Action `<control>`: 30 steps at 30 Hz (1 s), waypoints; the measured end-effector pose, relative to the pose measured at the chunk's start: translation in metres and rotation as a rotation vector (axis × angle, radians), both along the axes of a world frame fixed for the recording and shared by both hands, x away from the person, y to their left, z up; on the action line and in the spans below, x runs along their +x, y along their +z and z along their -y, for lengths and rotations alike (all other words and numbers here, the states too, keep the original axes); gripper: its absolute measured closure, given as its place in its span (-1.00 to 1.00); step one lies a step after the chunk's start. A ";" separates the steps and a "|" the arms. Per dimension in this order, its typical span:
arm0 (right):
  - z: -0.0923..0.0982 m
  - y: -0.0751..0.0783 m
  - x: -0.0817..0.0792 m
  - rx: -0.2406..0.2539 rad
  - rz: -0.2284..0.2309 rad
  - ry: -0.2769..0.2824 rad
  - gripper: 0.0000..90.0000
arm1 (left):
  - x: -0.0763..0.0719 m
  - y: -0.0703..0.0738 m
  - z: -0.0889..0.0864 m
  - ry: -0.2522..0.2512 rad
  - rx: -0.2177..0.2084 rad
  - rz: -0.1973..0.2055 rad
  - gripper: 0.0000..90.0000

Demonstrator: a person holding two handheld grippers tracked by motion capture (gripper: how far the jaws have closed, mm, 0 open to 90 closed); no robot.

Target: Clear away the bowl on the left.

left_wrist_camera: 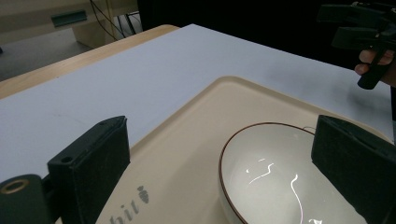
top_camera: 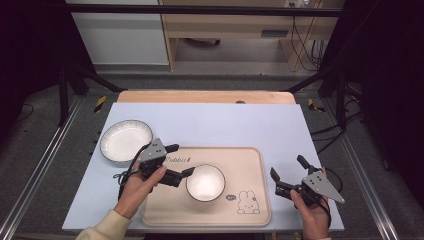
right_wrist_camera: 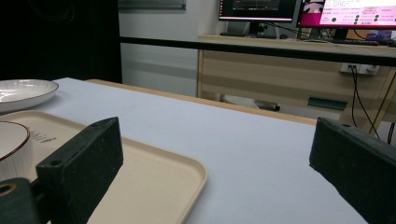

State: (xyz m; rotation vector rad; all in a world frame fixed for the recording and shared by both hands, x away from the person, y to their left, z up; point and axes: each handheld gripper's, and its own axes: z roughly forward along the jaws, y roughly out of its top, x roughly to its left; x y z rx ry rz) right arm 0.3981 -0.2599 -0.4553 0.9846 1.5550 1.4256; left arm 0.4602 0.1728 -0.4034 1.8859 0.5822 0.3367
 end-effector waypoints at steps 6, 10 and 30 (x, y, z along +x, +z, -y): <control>-0.001 0.000 0.000 0.005 -0.002 -0.001 -0.94 | -0.001 -0.002 -0.016 0.032 -0.018 0.012 -0.90; -0.001 -0.001 0.000 -0.001 -0.004 -0.001 -0.94 | 0.000 -0.004 -0.026 0.060 -0.030 0.016 -0.90; -0.001 -0.001 0.001 -0.013 -0.010 -0.006 -0.93 | 0.001 -0.012 -0.058 0.105 -0.046 0.031 -0.90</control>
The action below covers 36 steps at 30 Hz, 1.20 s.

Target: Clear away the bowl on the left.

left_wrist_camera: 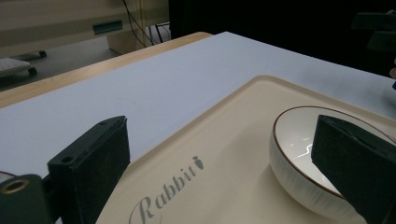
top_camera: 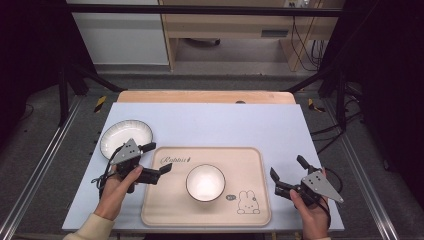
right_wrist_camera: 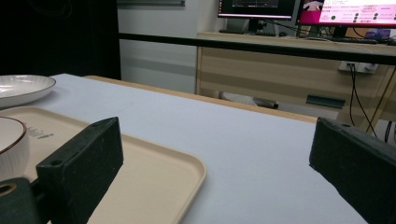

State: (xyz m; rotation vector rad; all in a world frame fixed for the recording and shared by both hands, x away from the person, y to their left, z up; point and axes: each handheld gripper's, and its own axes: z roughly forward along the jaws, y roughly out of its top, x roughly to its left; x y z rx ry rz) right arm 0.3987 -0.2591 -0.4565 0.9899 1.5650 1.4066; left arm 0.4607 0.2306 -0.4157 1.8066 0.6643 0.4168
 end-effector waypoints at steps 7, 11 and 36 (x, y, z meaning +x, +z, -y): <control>0.001 0.000 0.000 0.001 0.005 -0.001 -0.93 | -0.001 -0.009 -0.014 0.027 0.000 -0.006 -0.90; 0.000 0.000 0.000 0.001 0.004 0.001 -0.93 | -0.001 -0.012 -0.023 0.045 -0.002 -0.005 -0.90; 0.000 -0.001 0.000 0.005 -0.004 0.005 -0.93 | -0.002 -0.030 -0.057 0.113 -0.008 0.009 -0.89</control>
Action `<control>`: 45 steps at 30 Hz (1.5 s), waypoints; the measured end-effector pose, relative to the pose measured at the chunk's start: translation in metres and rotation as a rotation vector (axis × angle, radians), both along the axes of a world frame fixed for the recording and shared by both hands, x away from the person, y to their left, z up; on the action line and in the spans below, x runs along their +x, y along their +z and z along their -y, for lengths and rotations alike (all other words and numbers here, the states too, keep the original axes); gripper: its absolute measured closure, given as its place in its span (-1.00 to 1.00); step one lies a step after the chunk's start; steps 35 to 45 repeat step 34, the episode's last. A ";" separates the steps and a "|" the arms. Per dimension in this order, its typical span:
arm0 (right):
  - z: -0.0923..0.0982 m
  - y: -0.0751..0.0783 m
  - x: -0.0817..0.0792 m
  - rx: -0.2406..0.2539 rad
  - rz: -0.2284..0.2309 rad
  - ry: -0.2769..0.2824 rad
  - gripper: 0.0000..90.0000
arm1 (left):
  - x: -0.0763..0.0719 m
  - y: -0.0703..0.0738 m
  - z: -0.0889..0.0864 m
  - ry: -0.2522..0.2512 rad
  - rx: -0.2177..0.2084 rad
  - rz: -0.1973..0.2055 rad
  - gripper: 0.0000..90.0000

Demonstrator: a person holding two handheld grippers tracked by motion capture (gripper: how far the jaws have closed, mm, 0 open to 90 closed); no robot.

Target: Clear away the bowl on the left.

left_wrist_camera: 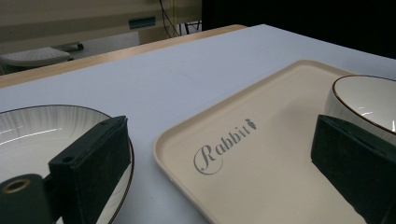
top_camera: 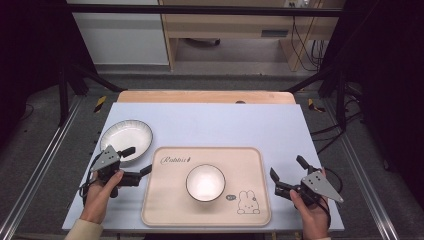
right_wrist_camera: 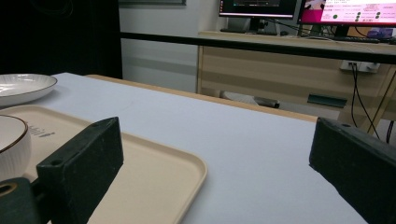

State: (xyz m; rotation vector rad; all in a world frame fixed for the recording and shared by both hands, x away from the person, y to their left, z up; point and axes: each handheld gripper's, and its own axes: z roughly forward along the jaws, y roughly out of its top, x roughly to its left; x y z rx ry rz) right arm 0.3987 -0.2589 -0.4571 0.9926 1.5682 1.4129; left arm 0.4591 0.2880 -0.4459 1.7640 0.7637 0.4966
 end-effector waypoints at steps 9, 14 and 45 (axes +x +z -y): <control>0.000 0.000 0.000 -0.003 0.003 0.001 -0.93 | 0.000 -0.005 -0.016 0.033 -0.018 0.014 -0.89; 0.000 0.000 0.000 0.001 0.006 0.000 -0.93 | -0.004 -0.008 -0.027 0.052 -0.023 0.020 -0.89; 0.001 0.001 0.000 0.011 0.005 0.005 -0.93 | -0.019 -0.008 -0.049 0.105 -0.022 0.015 -0.89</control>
